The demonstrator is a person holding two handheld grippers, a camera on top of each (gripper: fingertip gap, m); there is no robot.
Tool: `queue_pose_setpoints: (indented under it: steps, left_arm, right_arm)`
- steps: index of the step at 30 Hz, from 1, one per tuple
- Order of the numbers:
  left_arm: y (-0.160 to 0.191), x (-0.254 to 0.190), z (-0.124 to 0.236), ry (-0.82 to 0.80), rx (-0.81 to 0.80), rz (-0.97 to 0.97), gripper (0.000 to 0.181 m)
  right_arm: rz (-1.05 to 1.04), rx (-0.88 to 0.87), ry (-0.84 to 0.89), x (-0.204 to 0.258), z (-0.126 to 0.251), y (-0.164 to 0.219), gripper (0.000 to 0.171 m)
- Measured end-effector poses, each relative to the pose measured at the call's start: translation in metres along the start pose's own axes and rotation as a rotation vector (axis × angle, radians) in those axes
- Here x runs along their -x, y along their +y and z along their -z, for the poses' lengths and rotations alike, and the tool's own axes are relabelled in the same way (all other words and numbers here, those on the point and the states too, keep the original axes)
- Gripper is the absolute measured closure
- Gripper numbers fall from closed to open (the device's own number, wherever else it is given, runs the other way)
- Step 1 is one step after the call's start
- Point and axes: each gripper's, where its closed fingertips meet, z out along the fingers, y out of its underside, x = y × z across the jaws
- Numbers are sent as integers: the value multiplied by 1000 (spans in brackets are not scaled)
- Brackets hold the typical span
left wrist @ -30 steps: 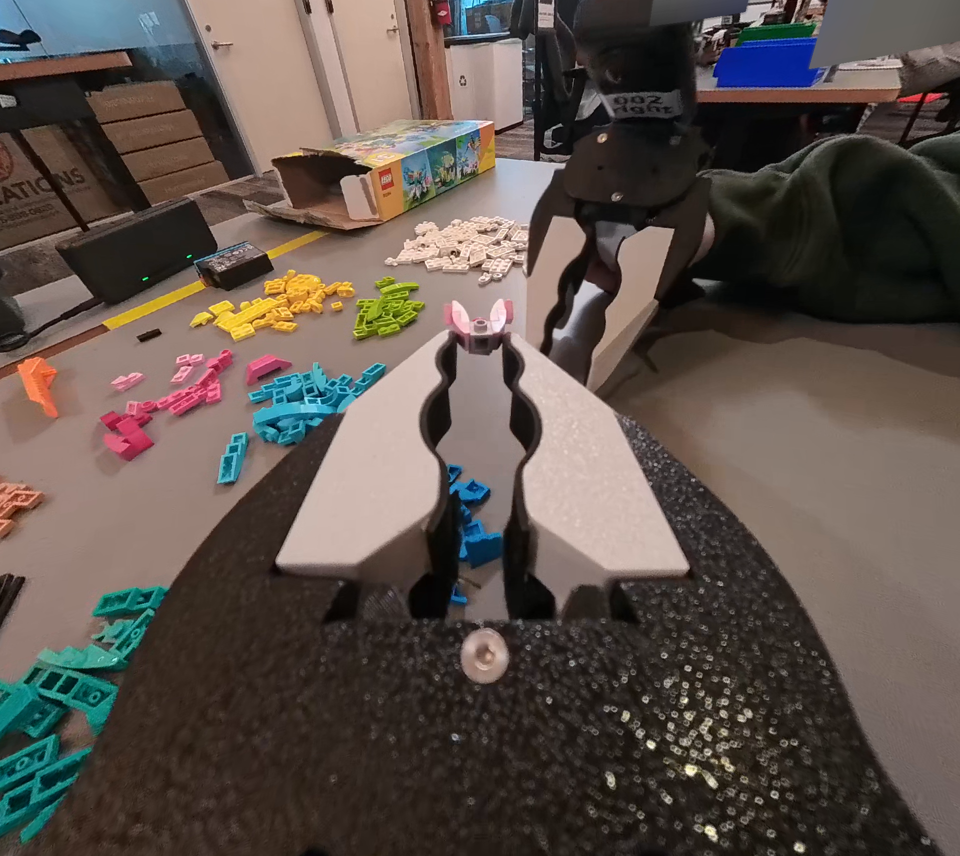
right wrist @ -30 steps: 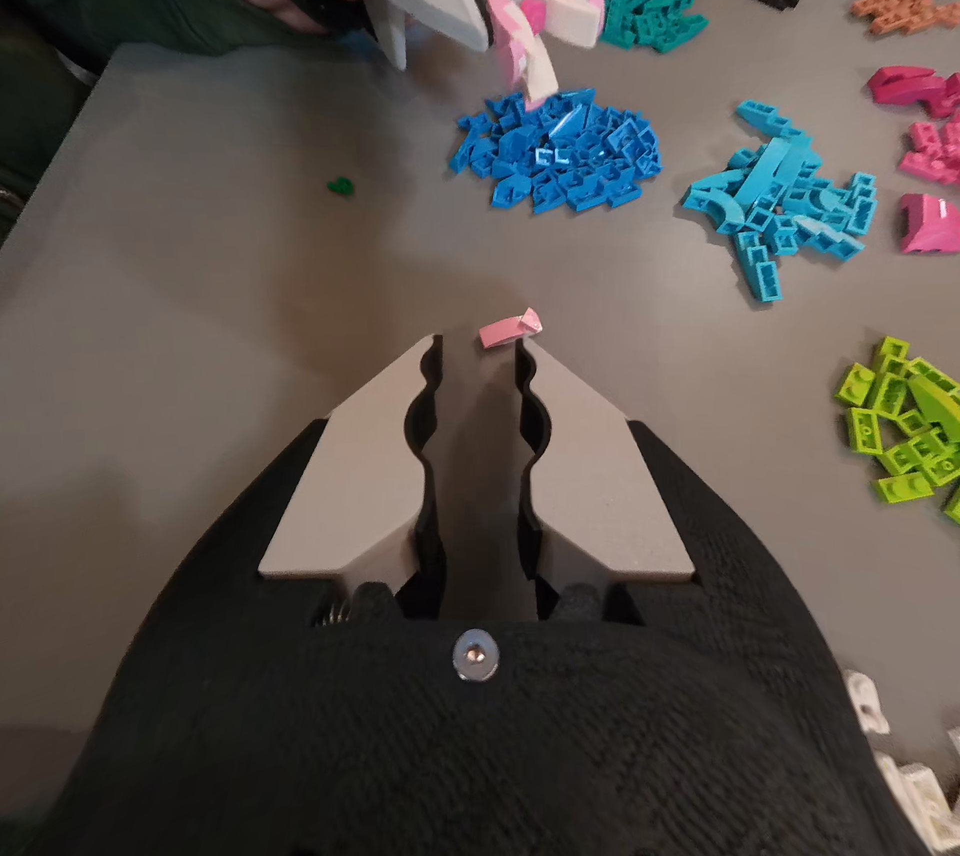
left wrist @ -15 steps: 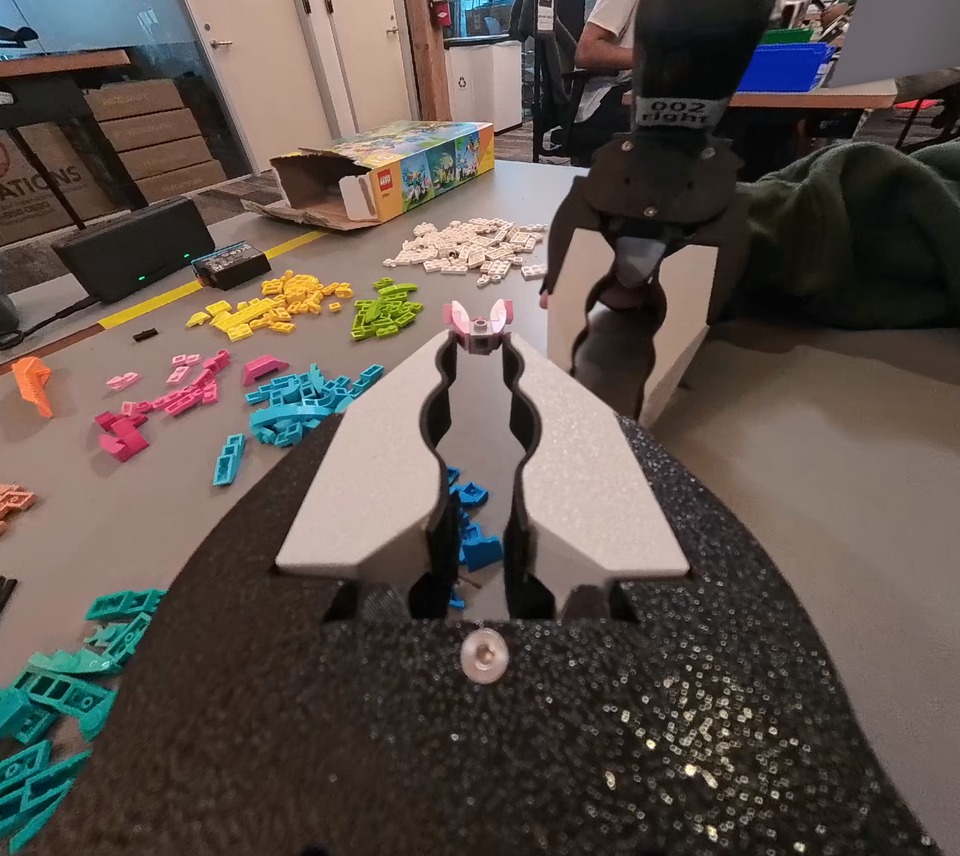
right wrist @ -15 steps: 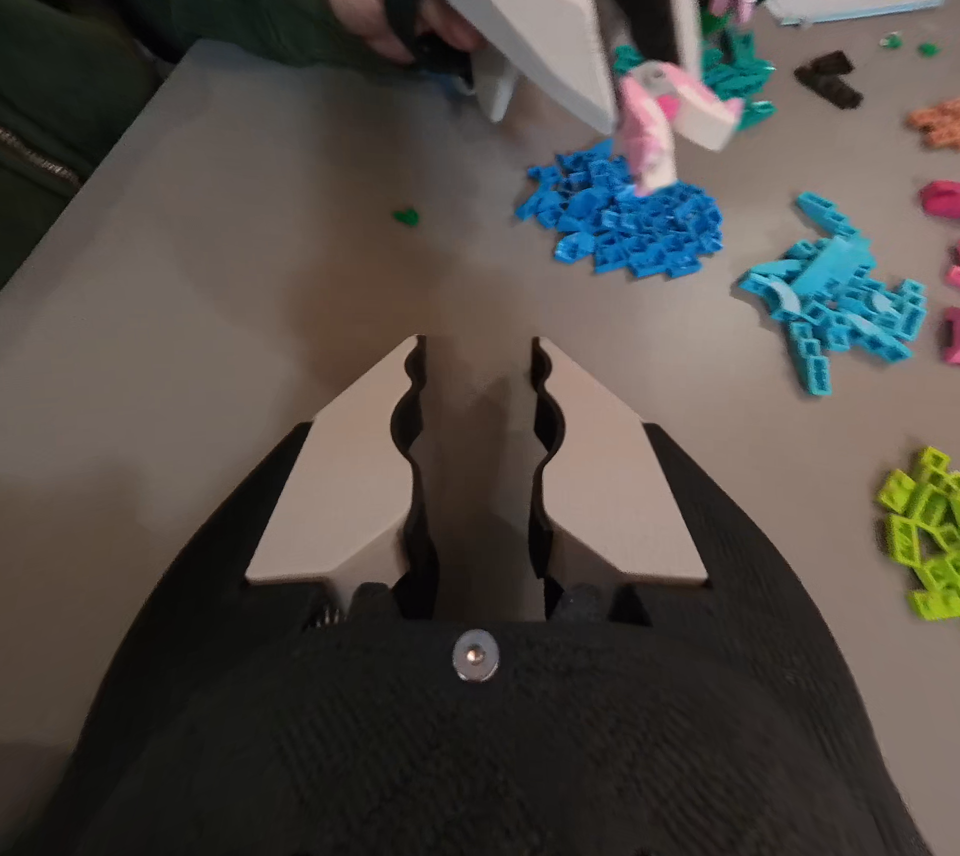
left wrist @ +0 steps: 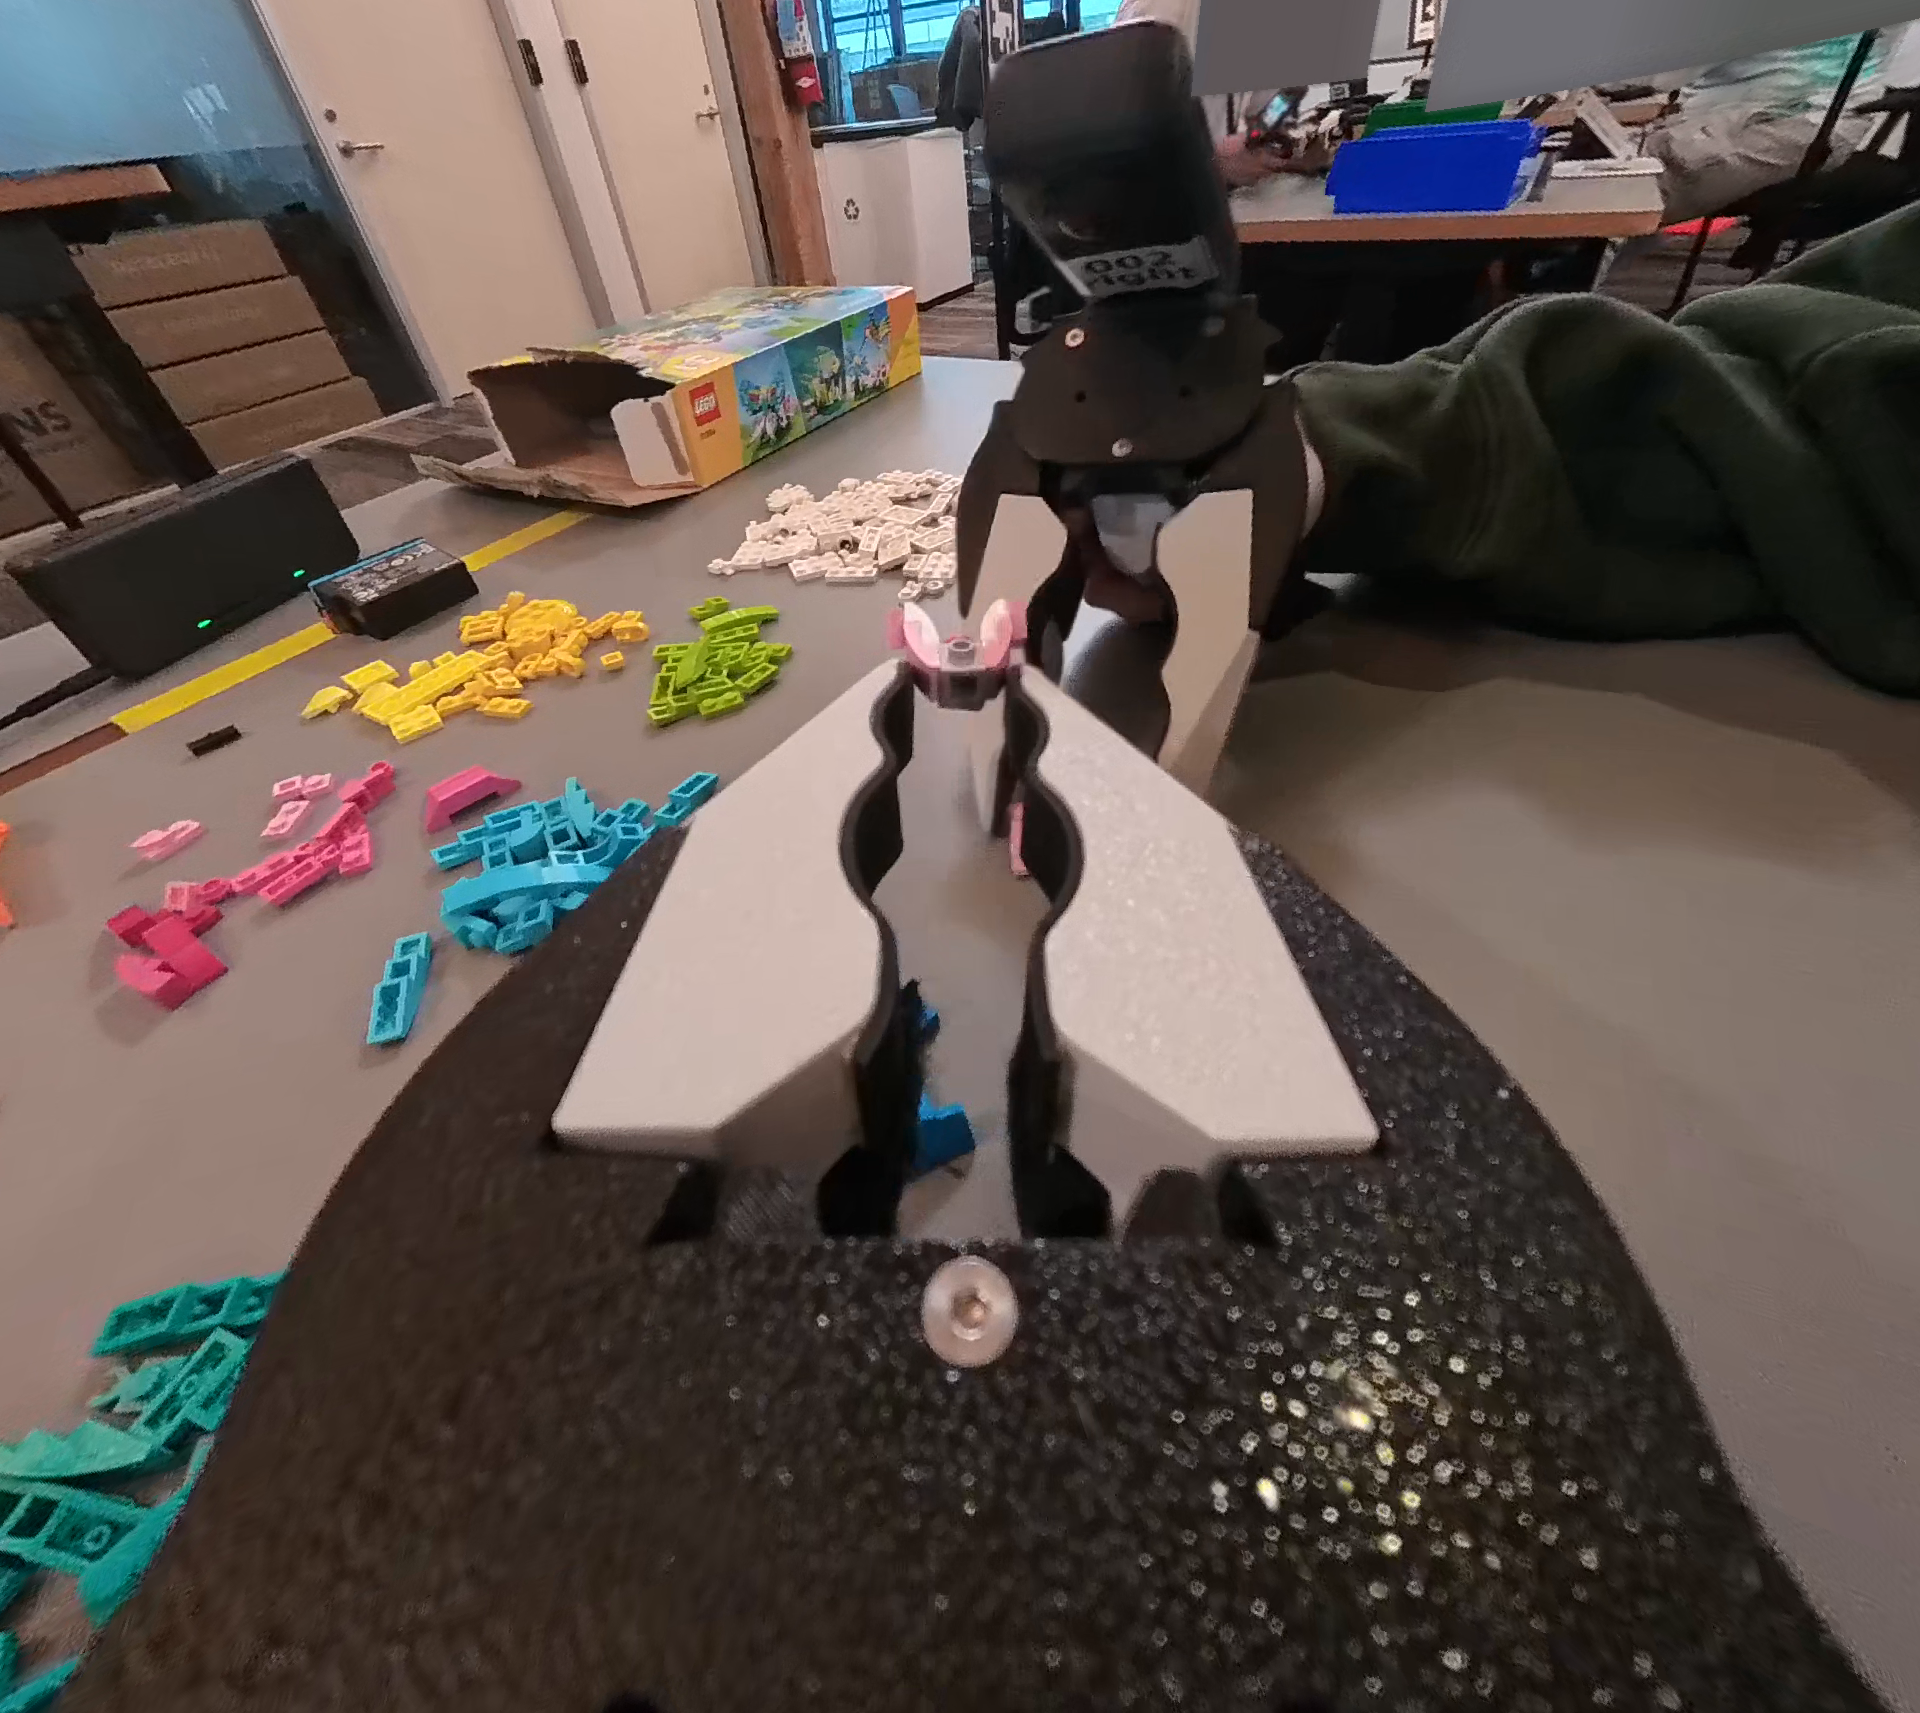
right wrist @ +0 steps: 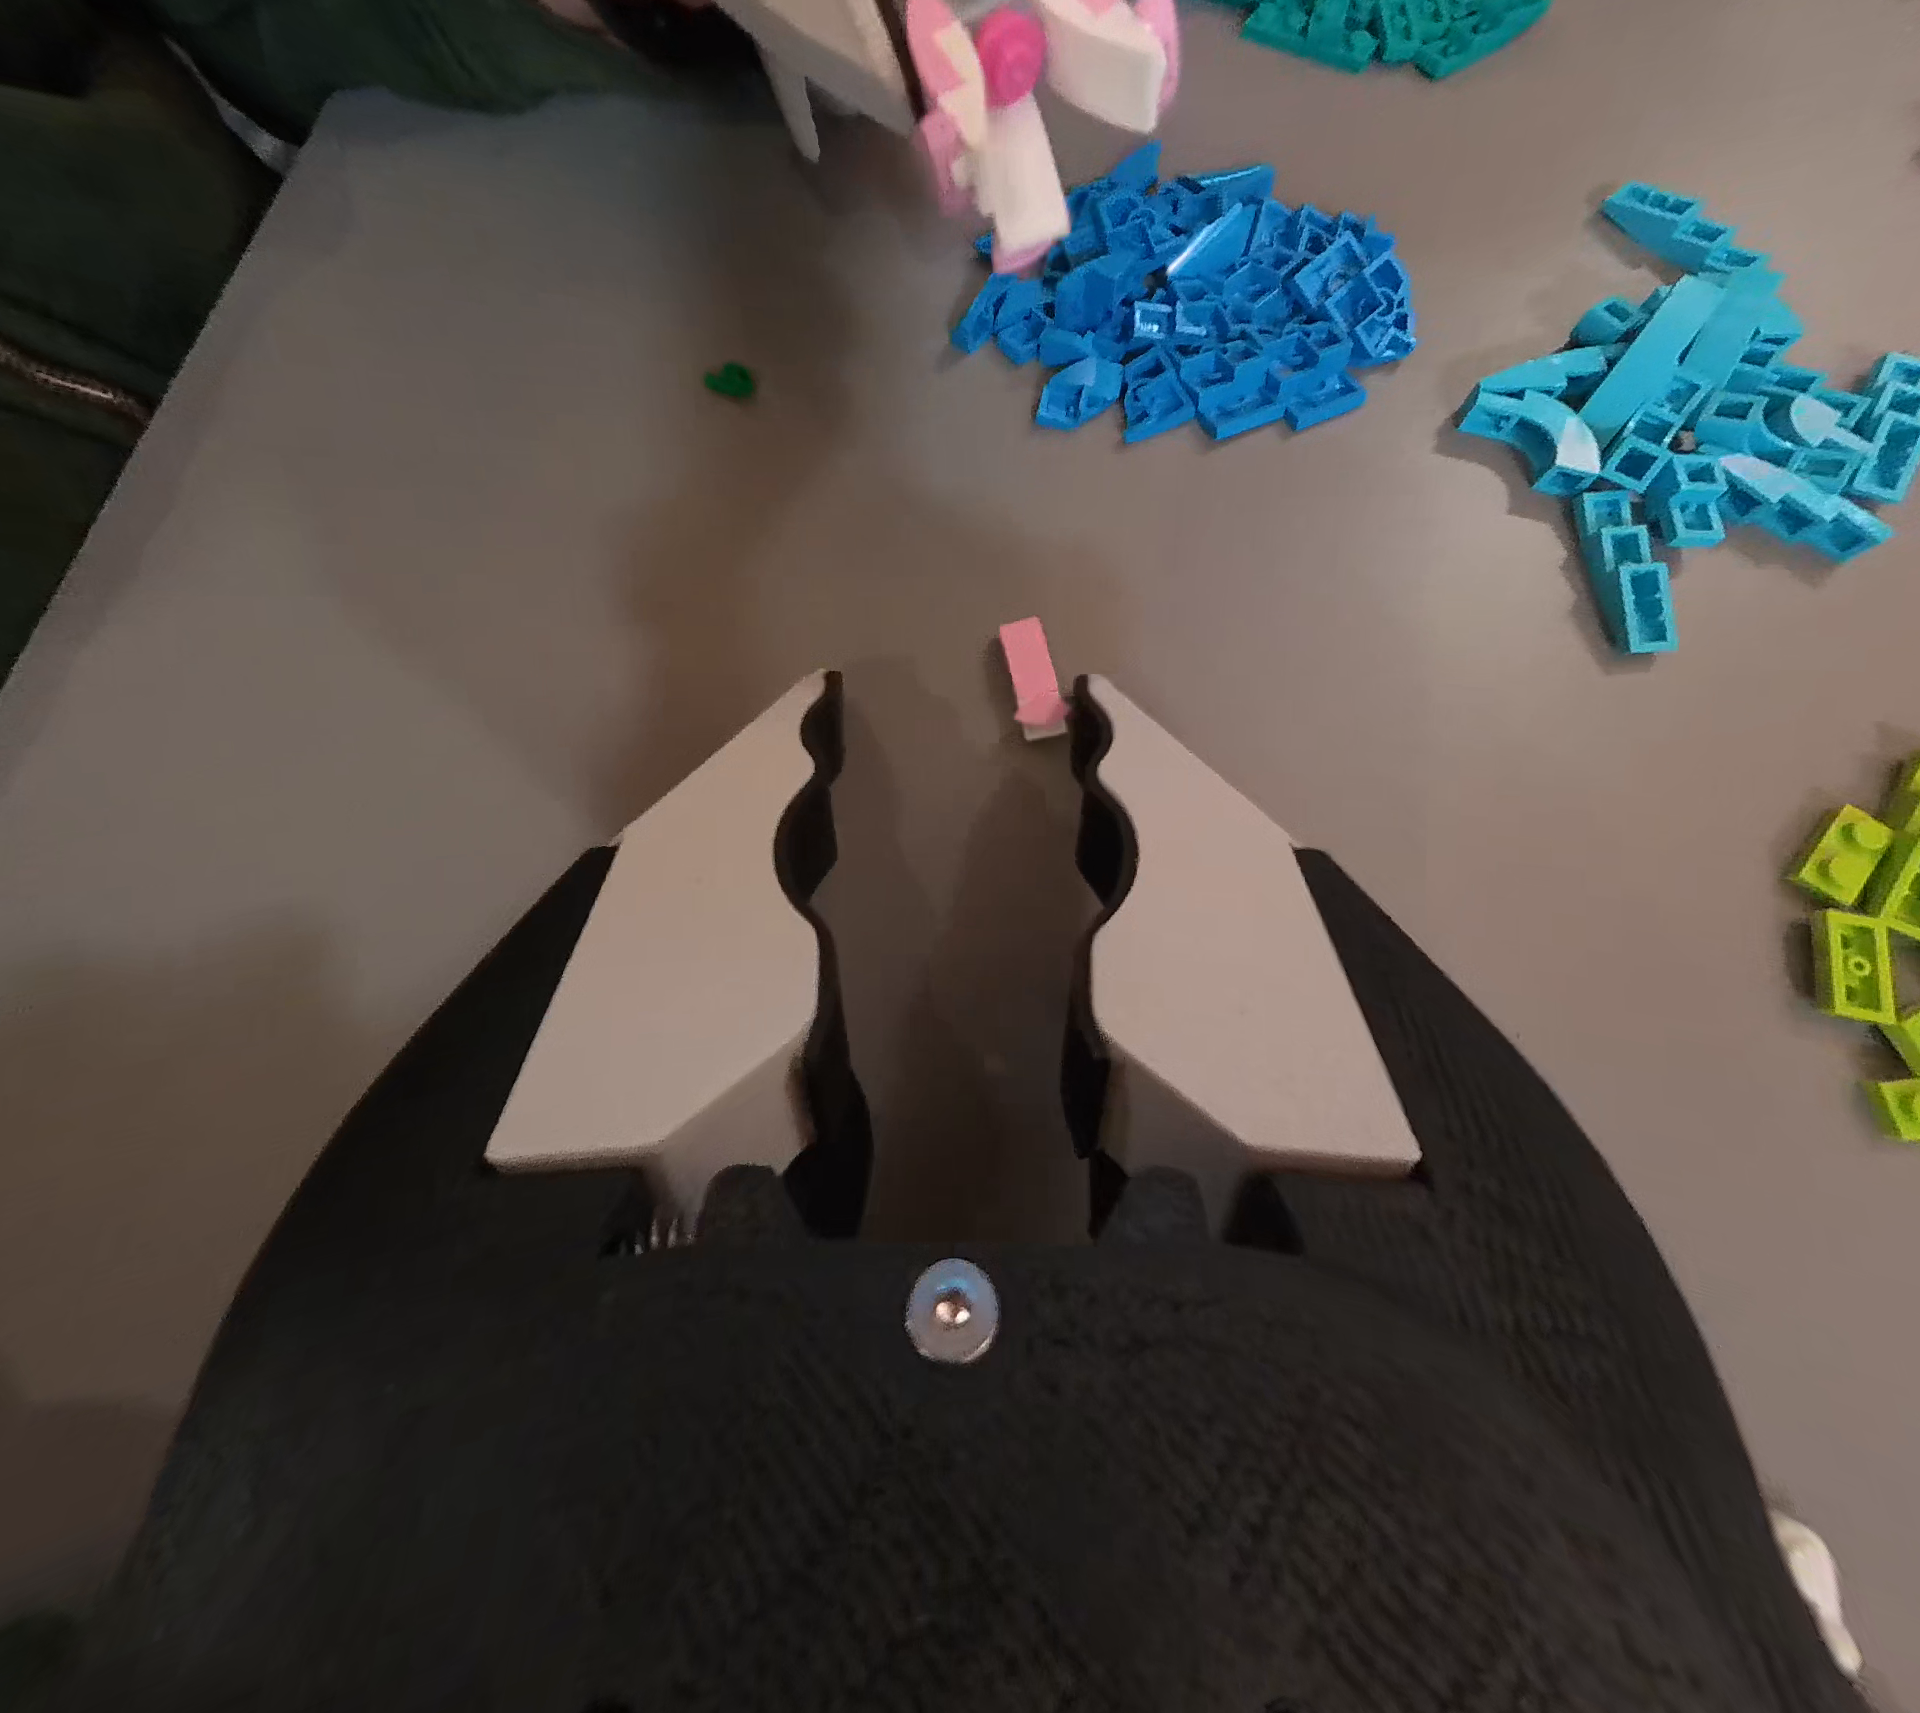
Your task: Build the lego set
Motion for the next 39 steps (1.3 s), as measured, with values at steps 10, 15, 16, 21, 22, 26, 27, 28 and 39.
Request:
queue_pose_setpoints:
  steps: [10, 15, 16, 21, 22, 26, 27, 28, 39]
  left_arm:
    - [3, -3, -2, 12, 19, -19, 167]
    - [5, -4, -3, 13, 31, -29, 167]
    - [5, -4, -3, 13, 32, -29, 167]
    - [5, -4, -4, 17, 30, -22, 167]
    - [4, -4, -4, 17, 30, -24, 167]
    - [2, -5, -3, 24, 19, -16, 166]
    - [2, -6, -4, 33, 14, -9, 166]
    - [1, -7, -4, 40, 10, -4, 166]
    - [-9, -17, 1, 148, -76, 66, 167]
  right_arm:
    - [14, 9, 78, -10, -3, -1, 147]
    - [-11, 7, 97, -14, -3, -1, 155]
    - [-11, 8, 101, -15, -3, -1, 156]
    - [16, 9, 102, -13, -4, -1, 162]
    - [29, -3, 98, -12, -2, -3, 162]
    - [30, -125, 67, -13, 23, -32, 163]
    - [27, -150, 46, -12, 31, -44, 163]
    - [38, -152, 31, -12, 38, -55, 163]
    - [202, 59, -133, 26, 42, -94, 163]
